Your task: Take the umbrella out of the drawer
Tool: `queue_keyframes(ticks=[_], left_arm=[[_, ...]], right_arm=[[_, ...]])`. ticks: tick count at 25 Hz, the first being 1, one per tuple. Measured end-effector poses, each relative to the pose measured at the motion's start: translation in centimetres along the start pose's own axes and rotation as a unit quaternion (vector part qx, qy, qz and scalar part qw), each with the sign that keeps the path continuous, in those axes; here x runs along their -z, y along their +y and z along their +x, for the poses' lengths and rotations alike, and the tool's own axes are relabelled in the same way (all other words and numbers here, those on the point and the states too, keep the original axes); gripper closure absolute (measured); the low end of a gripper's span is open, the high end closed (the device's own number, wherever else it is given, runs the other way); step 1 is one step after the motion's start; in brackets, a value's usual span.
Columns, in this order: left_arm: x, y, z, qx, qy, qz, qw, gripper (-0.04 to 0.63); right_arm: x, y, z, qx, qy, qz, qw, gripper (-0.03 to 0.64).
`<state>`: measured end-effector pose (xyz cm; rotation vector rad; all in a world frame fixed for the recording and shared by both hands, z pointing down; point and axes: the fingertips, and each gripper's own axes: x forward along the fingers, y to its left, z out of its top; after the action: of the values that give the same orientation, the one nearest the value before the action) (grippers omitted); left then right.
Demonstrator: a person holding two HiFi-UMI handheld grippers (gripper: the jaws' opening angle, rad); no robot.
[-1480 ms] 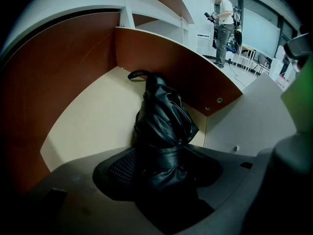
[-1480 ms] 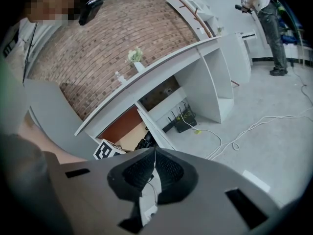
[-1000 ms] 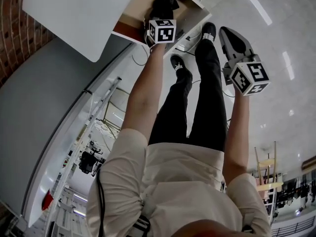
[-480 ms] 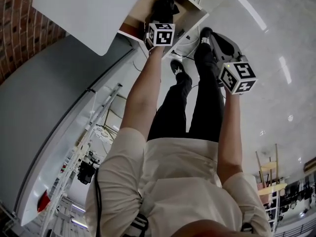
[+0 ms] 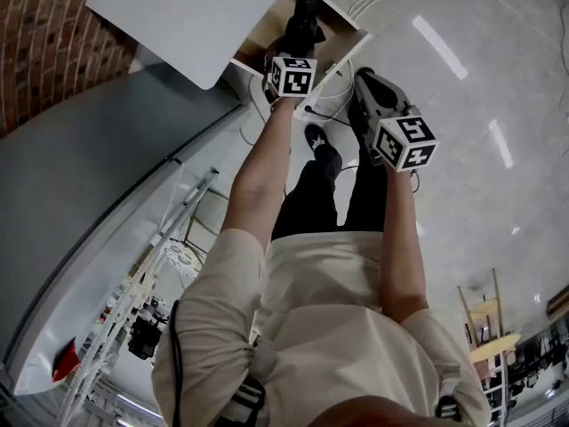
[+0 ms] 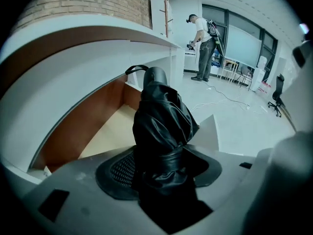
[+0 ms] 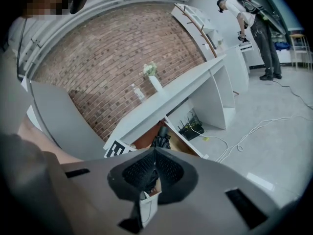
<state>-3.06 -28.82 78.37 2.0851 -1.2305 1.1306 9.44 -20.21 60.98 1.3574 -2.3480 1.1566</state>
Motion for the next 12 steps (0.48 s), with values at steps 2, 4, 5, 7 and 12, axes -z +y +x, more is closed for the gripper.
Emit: queue_keyframes(ticks=[2,4,5,7,12], left_arm=[[-0.3,-0.3,-1.4,0.009,-0.004,0.004,0.9999,0.337],[-0.7,-0.1,-2.8,0.017,-0.012,0.008,0.9998,0.337],[-0.7,0.0,-3.5,0.019,-0.015,0.009,0.9997,0.337],[-0.3,-0.3,-4.8,0.023,-0.020,0.007,0.9995,0.337],[-0.8,-1.0,-8.2,0.036,-0.034,0.002,0.9988,0.337]], right_arm=[[-0.1,1.0,-0.6,0.005,-0.003,0.000,1.000,0.548],[-0.3,2.2,-0.7,0.004,-0.011,0.006,1.000,0.548],[-0.3,2.9,-0.8,0.001,-0.015,0.010,1.000,0.548],[-0.1,4.1,-1.4,-0.004,-0.016,0.008,1.000,0.548],[-0.6,5.8,-2.5,0.004,-0.025,0.001,1.000,0.548]])
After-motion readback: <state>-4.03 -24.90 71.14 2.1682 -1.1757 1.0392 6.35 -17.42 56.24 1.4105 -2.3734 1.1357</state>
